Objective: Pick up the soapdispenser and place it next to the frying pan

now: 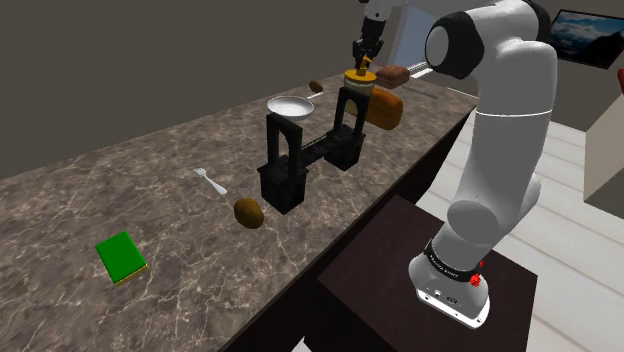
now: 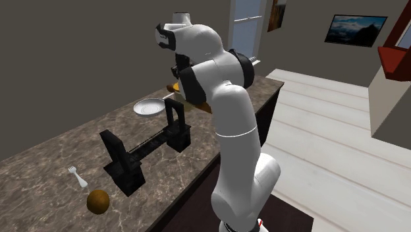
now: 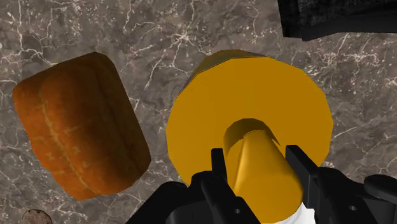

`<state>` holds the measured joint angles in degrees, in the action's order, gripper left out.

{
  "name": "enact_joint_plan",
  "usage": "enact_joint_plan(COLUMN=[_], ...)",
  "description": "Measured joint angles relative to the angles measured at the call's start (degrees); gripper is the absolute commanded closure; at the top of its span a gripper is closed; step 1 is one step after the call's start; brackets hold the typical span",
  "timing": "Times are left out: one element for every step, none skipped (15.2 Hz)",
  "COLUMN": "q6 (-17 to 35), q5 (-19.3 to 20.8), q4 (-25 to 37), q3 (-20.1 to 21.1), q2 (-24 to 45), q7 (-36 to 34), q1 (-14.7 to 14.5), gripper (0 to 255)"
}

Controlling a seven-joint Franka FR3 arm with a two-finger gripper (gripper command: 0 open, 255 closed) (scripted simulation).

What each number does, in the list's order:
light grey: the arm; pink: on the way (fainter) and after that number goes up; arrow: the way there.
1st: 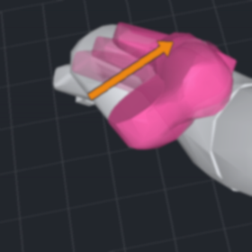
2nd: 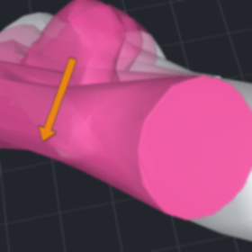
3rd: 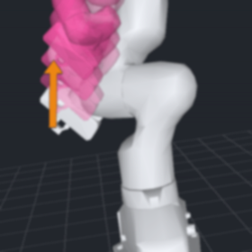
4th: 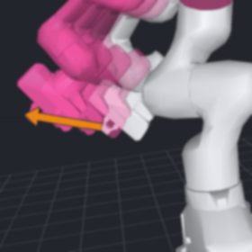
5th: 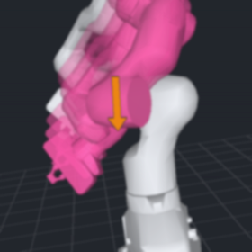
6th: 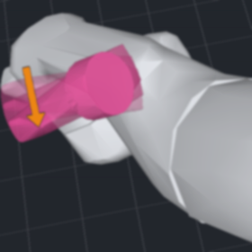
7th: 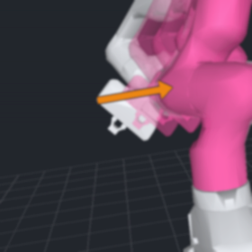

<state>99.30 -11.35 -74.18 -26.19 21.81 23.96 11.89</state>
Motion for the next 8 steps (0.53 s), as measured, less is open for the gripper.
enact_joint_plan(q6=[-0.14,0.13,-0.41,-0.44,-0.30,0.12,0.68,1.38], q5=[-0.69,-1.33,-2.22,-2.76,-3.13,-3.31,-3.37,-3.38], q4=[2.18,3.79,7.12,9.08,10.16,10.20,9.78,9.04], q3=[0.34,0.65,1.11,1.47,1.69,1.76,1.78,1.79], q2=[2.14,4.08,6.96,8.95,10.21,10.70,10.84,10.81], q7=[-0.42,-0.57,-1.05,-1.43,-1.51,-1.39,-1.28,-1.21], q1=[0.26,0.60,1.19,1.48,1.75,1.92,1.94,1.84], gripper=[255,255,255,255,255,255,255,255])
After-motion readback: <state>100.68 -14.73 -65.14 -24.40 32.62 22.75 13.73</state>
